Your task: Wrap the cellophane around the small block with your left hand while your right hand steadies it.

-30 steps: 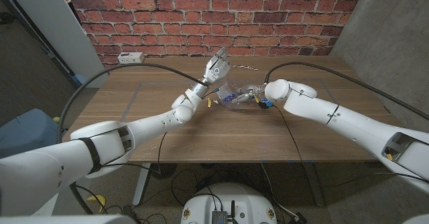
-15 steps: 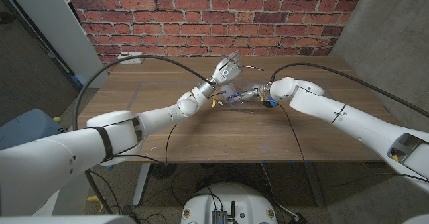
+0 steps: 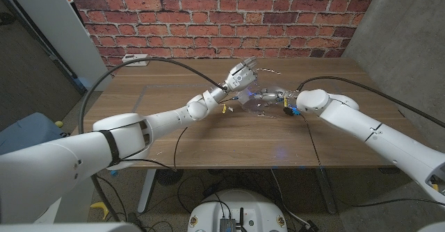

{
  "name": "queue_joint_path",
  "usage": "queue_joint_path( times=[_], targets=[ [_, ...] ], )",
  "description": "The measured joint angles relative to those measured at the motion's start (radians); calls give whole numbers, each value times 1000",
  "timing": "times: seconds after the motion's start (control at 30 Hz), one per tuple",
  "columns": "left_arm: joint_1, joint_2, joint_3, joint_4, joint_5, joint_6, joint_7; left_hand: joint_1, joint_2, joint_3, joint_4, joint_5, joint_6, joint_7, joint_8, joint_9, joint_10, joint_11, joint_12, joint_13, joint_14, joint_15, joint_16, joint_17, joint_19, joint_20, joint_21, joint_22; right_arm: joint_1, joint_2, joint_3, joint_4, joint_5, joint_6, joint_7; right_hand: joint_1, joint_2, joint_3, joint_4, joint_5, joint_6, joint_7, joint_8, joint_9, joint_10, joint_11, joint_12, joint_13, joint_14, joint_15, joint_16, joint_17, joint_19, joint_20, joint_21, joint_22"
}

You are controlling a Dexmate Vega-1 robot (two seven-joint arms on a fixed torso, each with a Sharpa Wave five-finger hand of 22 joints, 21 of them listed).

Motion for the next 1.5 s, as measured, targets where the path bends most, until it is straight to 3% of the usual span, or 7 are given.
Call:
queue_joint_path(
  times=[0.1, 0.23, 0.5, 0.73, 1.1, 1.33, 1.5],
  targets=[
    [3, 3, -5, -8, 8, -4, 1, 0, 0, -1, -1, 0, 0, 0, 0, 0, 0, 0, 0, 0, 0, 0, 0, 0, 0, 0, 0, 0, -38, -11, 29, -9, 11, 26, -36, 77, 11, 84, -49, 25, 21, -7, 0, 0, 19, -12, 0, 0, 16, -19, 0, 1, 13, -31, 0, 0],
    [5, 6, -8, -17, 19, -11, 3, 1, 1, -1, -1, 0, 4, -4, 0, 0, 0, 0, -4, 0, 0, 0, 0, 0, 0, 0, 4, 0, -93, -29, 67, -38, 9, 42, -131, 147, 15, 164, -71, 54, 28, -14, -7, 1, 33, -27, 0, 3, 32, -49, 0, 6, 35, -72, 0, 0],
    [0, 1, -7, -16, 33, -34, 4, 1, 1, -3, 0, 5, 9, -2, 0, 0, 4, -4, -8, -1, 0, 0, 0, 0, 0, 0, 4, 0, -177, -37, 101, -110, -86, -12, -342, 221, 30, 252, -46, 68, 66, -52, -8, 3, 36, -84, 0, 3, 49, -72, 12, 24, 89, -139, 11, 2],
    [-16, -25, -1, 20, 48, -69, 4, 1, 1, -4, 1, 6, 9, -2, 0, 0, 4, -4, -8, -1, 11, 0, 0, 0, 0, 0, 4, 0, -240, 2, 111, -149, -202, -80, -548, 201, 10, 229, -14, 55, 59, -57, -16, 3, 16, -96, -11, 3, 54, -77, 28, 38, 129, -157, 31, 8],
    [-51, -116, -7, 162, 55, -130, 5, 12, -1, -13, 4, 5, 12, 2, -4, 0, 4, -4, -11, 0, 15, -4, 0, 0, 0, 0, 15, 0, -311, 97, 126, -148, -364, -122, -835, 190, 11, 216, -2, 38, 72, -70, -15, 3, 22, -100, -8, 3, 45, -78, 32, 48, 123, -163, 31, 12],
    [-98, -223, 47, 323, -51, -192, -38, 12, -1, -18, 10, 5, 12, 2, -8, 0, 0, -3, -24, 0, 23, -2, 0, 0, 11, -4, 24, 1, -350, 134, 146, -153, -422, -116, -922, 176, 4, 206, 8, 28, 83, -66, -12, 5, 40, -94, 0, 3, 57, -79, 42, 52, 125, -161, 40, 12],
    [-124, -258, 114, 363, -137, -210, -105, 18, 6, -18, 10, 7, -5, 0, -19, 0, -23, -1, -40, -2, 23, -2, -5, 0, 22, -4, 33, 5, -370, 146, 156, -166, -457, -115, -948, 167, 5, 202, 13, 28, 89, -61, -12, 8, 40, -94, 0, 3, 60, -82, 42, 52, 125, -161, 40, 12]
  ],
)
